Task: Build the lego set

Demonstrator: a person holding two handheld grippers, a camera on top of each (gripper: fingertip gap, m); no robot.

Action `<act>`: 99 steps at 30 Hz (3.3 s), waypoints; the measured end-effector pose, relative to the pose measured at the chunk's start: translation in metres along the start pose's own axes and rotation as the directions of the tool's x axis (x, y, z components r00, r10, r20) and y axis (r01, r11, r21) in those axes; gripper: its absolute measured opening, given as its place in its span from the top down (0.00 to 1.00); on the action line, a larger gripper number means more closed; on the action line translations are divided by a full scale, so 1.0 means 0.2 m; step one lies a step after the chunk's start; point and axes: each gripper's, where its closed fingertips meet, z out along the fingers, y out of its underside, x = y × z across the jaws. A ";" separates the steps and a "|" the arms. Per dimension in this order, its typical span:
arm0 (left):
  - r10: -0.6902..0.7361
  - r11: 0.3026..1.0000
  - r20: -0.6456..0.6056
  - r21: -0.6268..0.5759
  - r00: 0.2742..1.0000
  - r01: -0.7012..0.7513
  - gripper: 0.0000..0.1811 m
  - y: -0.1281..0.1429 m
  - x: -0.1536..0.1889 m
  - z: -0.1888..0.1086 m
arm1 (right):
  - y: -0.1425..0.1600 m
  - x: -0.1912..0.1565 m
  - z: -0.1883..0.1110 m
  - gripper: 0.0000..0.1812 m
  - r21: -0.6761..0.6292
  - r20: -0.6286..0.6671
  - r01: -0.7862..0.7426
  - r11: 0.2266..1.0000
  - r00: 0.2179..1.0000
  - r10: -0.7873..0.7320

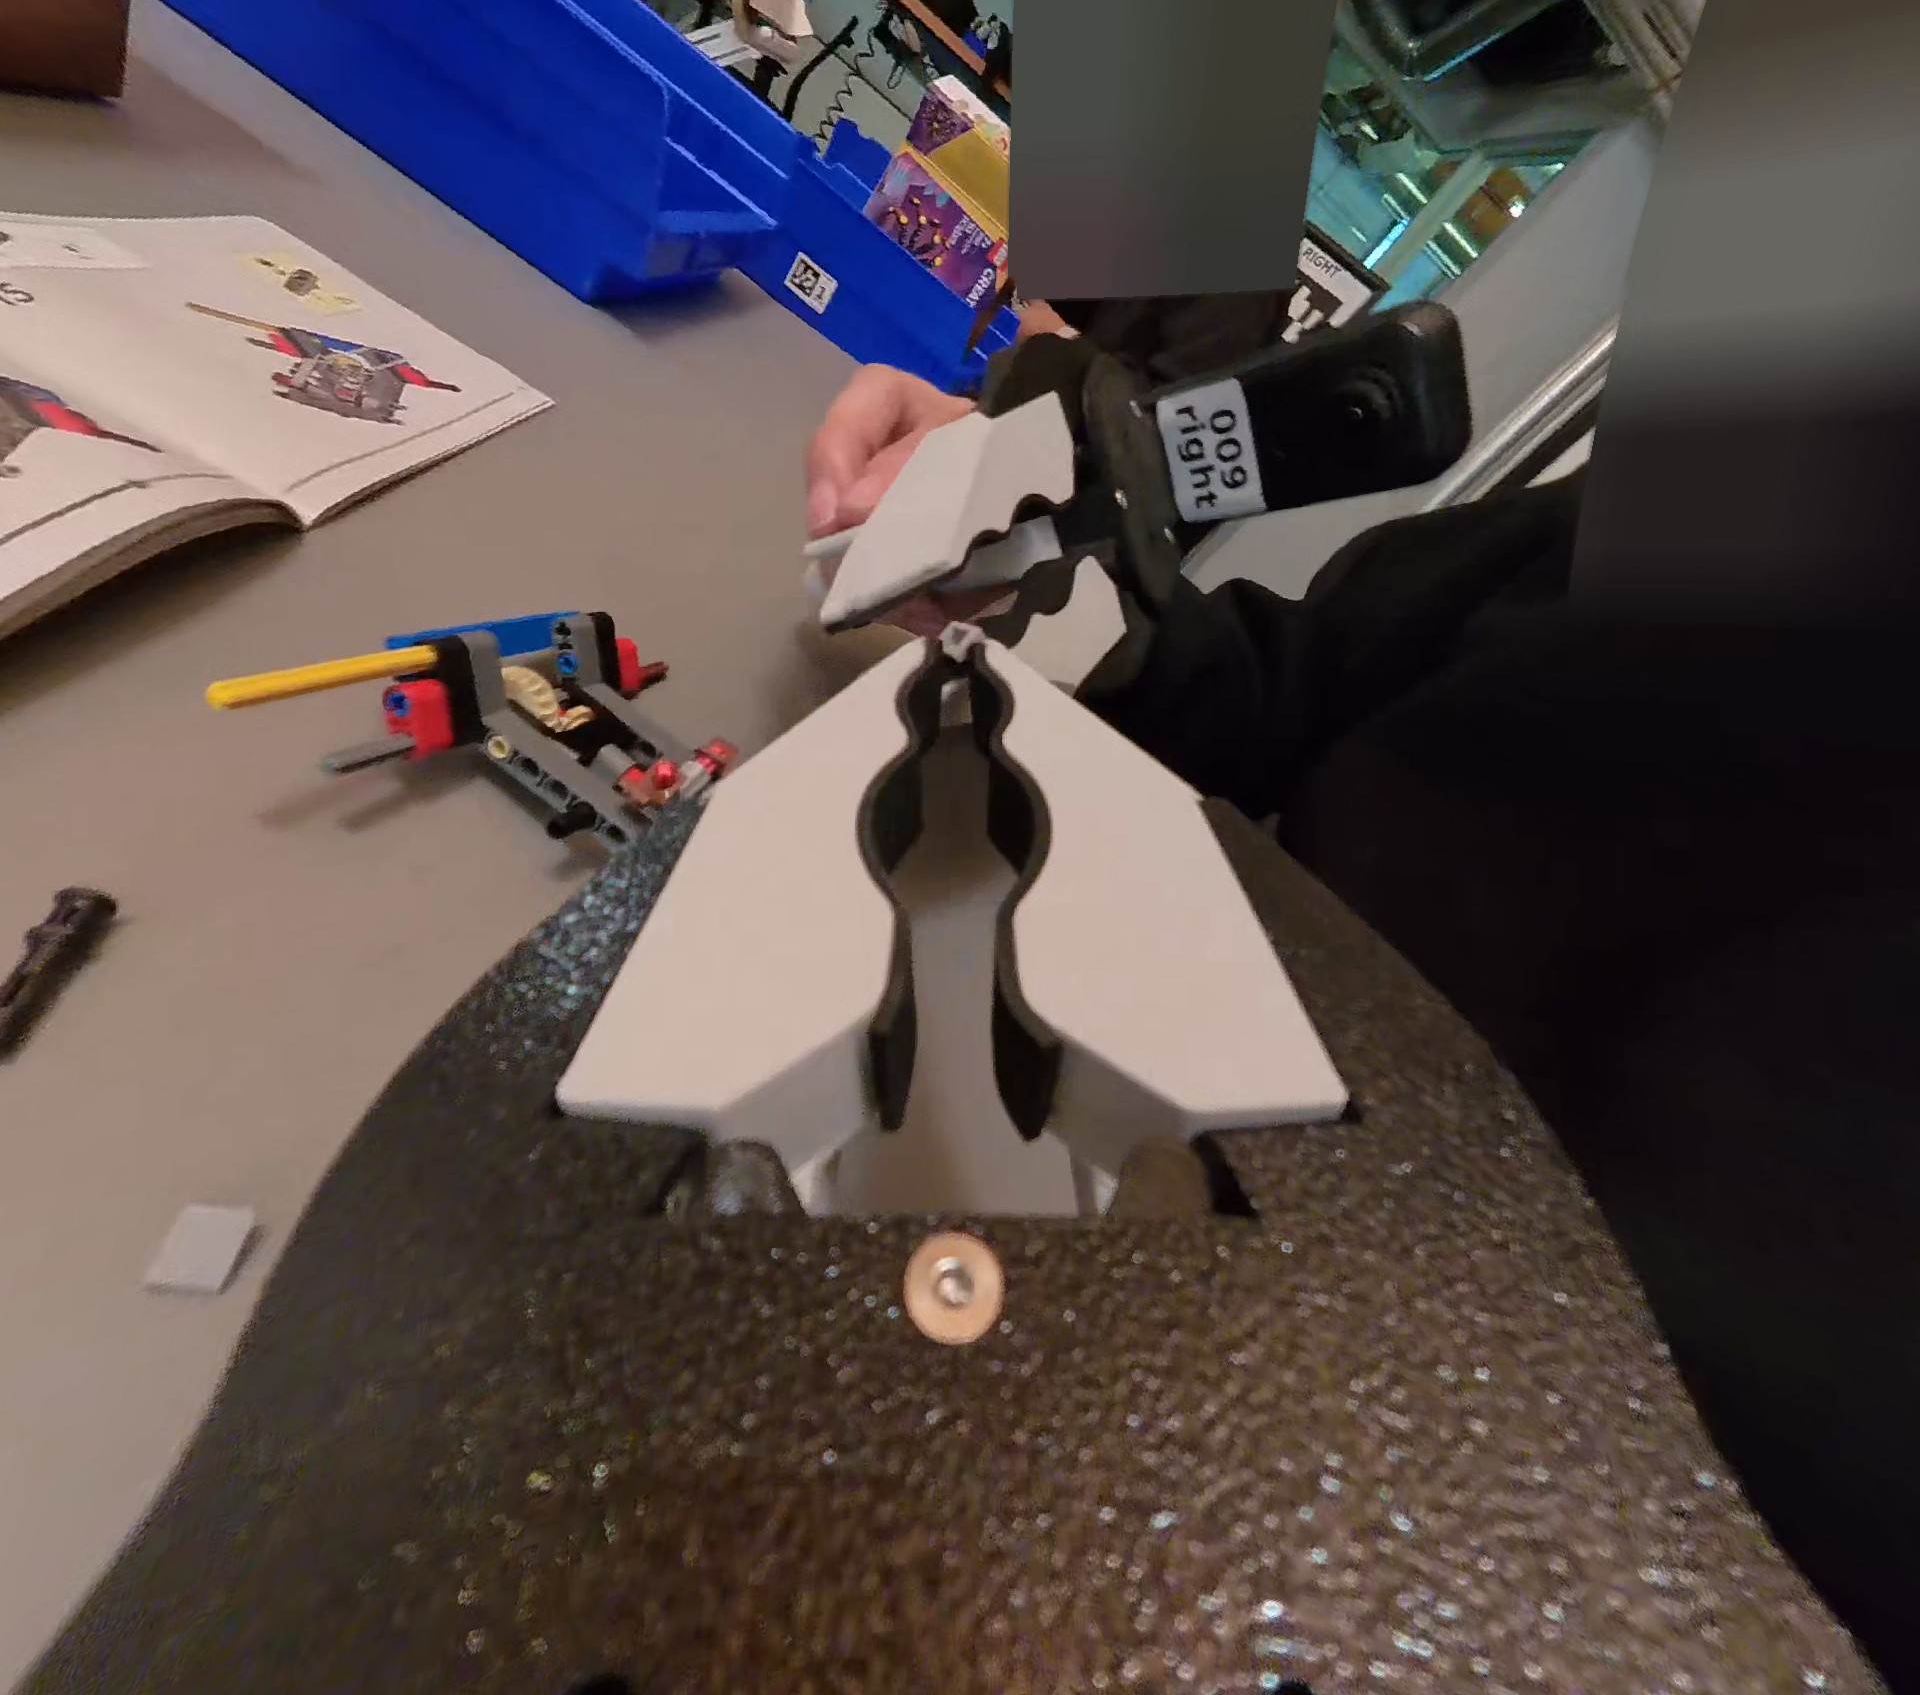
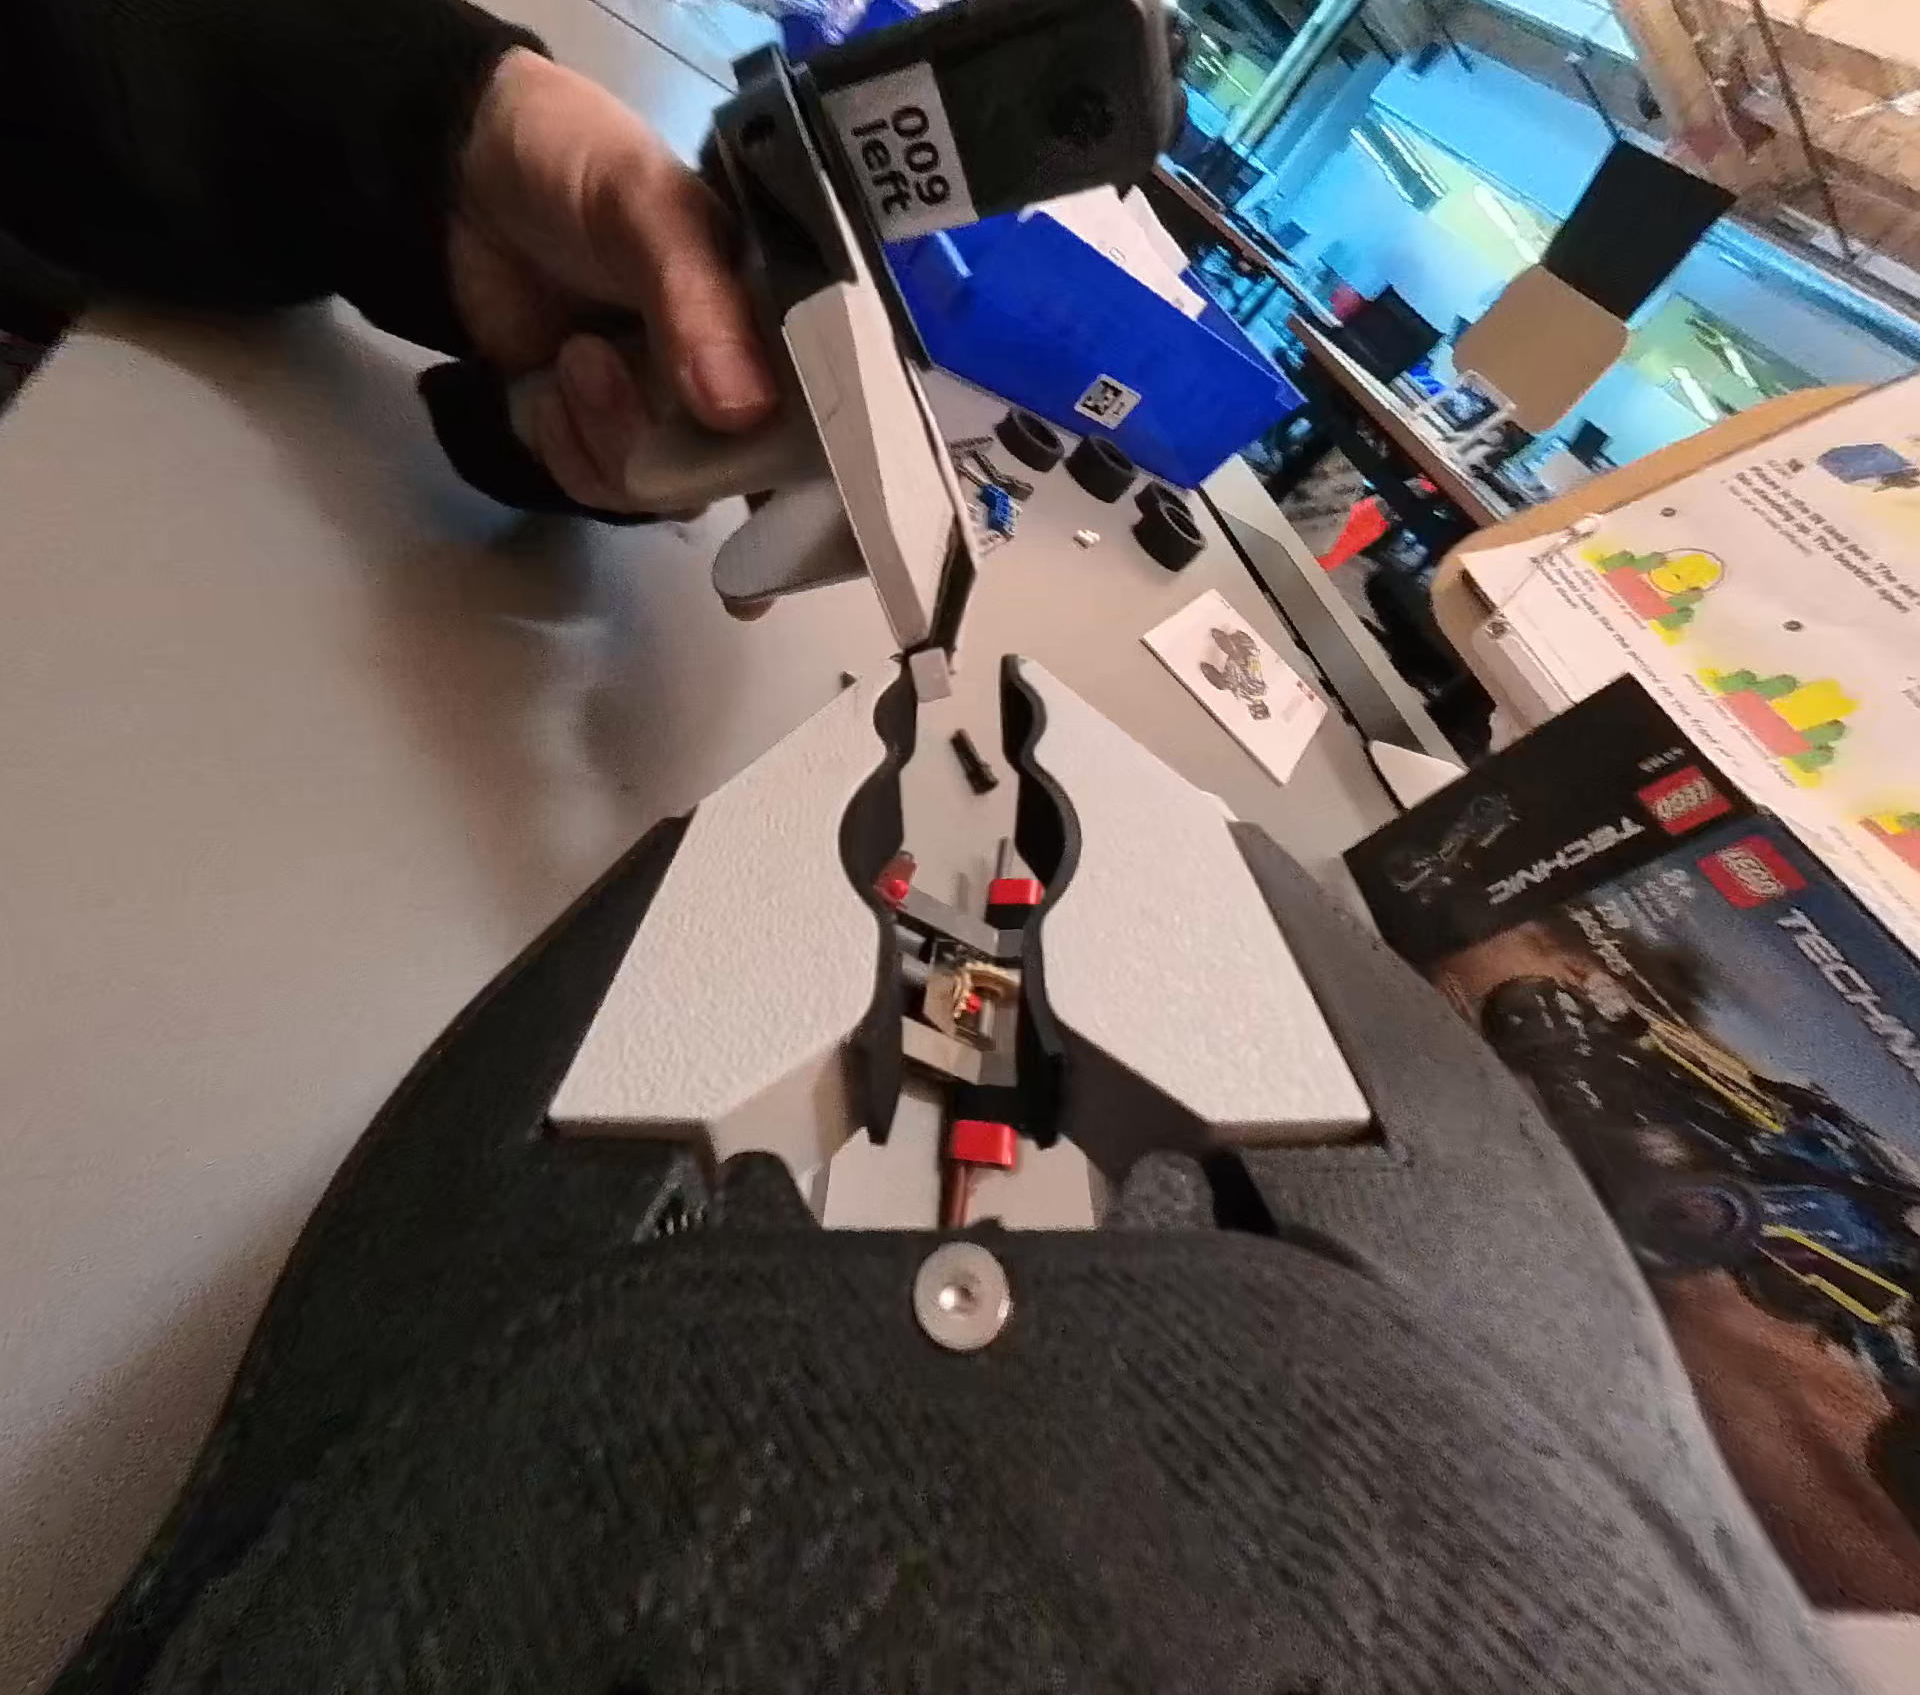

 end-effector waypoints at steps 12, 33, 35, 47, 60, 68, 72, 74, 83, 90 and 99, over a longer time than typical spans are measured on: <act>0.078 0.997 0.170 -0.036 0.982 -0.073 1.00 -0.02 -0.12 -0.02 | 0.05 0.02 -0.04 0.99 -0.023 0.018 -0.020 1.000 1.000 0.020; 0.113 0.993 0.545 -0.048 0.831 -0.103 0.94 -0.02 -0.12 0.05 | 0.12 0.09 -0.01 0.99 -0.332 -0.177 0.346 0.878 0.891 -0.418; 0.092 0.996 0.538 -0.029 0.838 -0.090 0.95 -0.03 -0.12 0.04 | 0.11 0.10 -0.01 0.99 -0.335 -0.180 0.369 0.867 0.878 -0.443; 0.130 0.991 0.521 -0.035 0.844 -0.130 1.00 -0.02 -0.11 0.02 | 0.09 0.07 0.01 0.99 -0.307 -0.162 0.432 0.848 0.855 -0.493; 0.147 0.984 0.450 0.023 0.881 -0.177 0.92 -0.06 -0.06 -0.02 | 0.05 0.07 0.00 0.98 -0.200 -0.174 0.371 0.907 0.898 -0.405; 0.259 0.966 0.540 -0.139 0.801 -0.218 0.92 -0.01 -0.08 0.00 | 0.05 0.06 0.02 0.99 -0.253 -0.176 0.388 0.886 0.883 -0.436; 0.202 0.979 0.535 -0.127 0.820 -0.158 0.93 0.00 -0.08 0.02 | 0.06 0.05 0.02 0.98 -0.298 -0.156 0.469 0.831 0.835 -0.528; 0.155 0.987 0.515 -0.113 0.843 -0.112 0.93 0.01 -0.08 0.02 | 0.06 0.04 0.02 0.99 -0.297 -0.135 0.532 0.793 0.799 -0.587; 0.088 0.990 0.511 -0.139 0.855 -0.018 1.00 0.12 -0.13 0.00 | 0.14 -0.07 0.05 0.96 -0.291 0.030 0.574 0.765 0.805 -0.592; 0.215 0.957 0.588 -0.285 0.779 -0.049 1.00 0.24 -0.21 -0.09 | 0.18 -0.17 0.10 0.92 -0.295 0.108 0.501 0.814 0.864 -0.492; 0.318 0.913 0.574 -0.399 0.754 -0.081 1.00 0.32 -0.23 -0.18 | 0.24 -0.20 -0.10 0.84 -0.386 0.233 0.210 0.898 0.964 -0.125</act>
